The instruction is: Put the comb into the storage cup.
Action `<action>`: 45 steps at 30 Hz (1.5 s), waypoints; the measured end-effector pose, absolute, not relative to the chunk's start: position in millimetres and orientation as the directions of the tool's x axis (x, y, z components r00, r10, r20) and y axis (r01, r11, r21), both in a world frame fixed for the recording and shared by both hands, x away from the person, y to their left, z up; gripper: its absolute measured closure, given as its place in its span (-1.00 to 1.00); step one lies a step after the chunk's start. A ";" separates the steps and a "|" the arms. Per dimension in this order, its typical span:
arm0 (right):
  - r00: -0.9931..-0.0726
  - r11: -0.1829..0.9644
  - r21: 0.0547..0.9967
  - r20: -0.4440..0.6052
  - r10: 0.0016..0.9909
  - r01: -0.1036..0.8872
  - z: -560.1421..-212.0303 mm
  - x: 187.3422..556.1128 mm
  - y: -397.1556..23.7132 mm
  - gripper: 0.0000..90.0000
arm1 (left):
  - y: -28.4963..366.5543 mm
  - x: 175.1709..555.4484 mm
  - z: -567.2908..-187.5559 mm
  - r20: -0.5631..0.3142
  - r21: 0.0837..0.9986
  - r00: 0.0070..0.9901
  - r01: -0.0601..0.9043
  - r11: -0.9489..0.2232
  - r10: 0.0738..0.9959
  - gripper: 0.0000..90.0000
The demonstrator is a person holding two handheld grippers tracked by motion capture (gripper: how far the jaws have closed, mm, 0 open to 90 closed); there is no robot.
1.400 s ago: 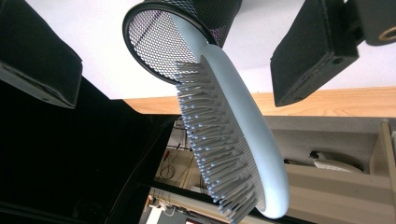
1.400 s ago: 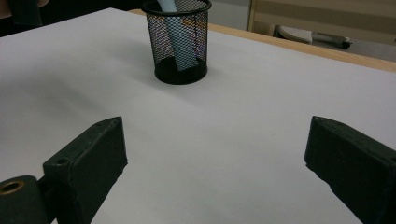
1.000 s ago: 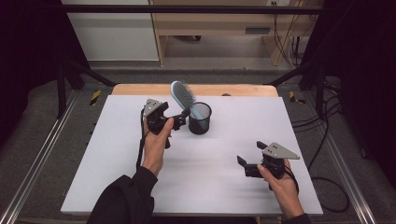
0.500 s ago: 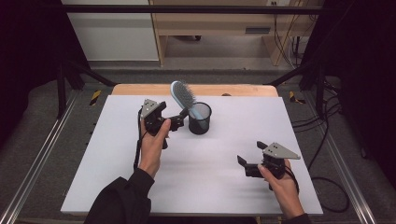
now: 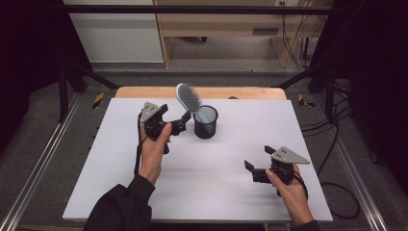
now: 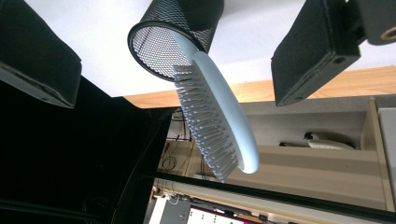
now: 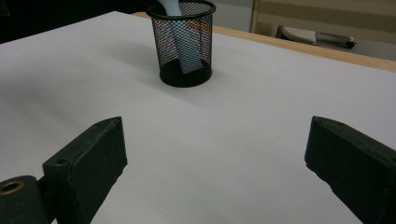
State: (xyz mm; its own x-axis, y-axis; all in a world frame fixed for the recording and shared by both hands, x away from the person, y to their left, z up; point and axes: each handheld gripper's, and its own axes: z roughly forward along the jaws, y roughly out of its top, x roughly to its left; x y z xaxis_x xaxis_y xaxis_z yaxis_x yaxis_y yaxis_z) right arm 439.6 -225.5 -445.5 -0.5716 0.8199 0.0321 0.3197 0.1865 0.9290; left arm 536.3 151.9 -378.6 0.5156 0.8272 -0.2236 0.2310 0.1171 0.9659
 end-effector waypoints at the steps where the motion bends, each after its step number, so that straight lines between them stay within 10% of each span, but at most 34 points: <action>1: -0.572 0.186 0.929 0.033 0.820 0.321 -445.5 439.5 -225.5 -0.88 | 153.2 536.3 -378.2 -0.220 0.967 0.516 0.228 0.115 0.828 -0.96; 45: -0.577 0.178 0.930 0.044 0.816 0.323 -445.4 439.5 -225.4 -0.88 | 202.6 523.4 -372.0 -0.180 0.977 0.492 0.190 0.097 0.852 -0.96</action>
State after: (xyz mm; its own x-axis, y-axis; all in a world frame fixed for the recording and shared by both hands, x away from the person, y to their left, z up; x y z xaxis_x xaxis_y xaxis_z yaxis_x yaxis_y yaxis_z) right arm 439.5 -225.4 -445.4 -0.5769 0.8156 0.0445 0.3228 0.1776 0.9297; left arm 523.4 202.6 -372.0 0.4923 0.8515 -0.1803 0.1898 0.0971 0.9770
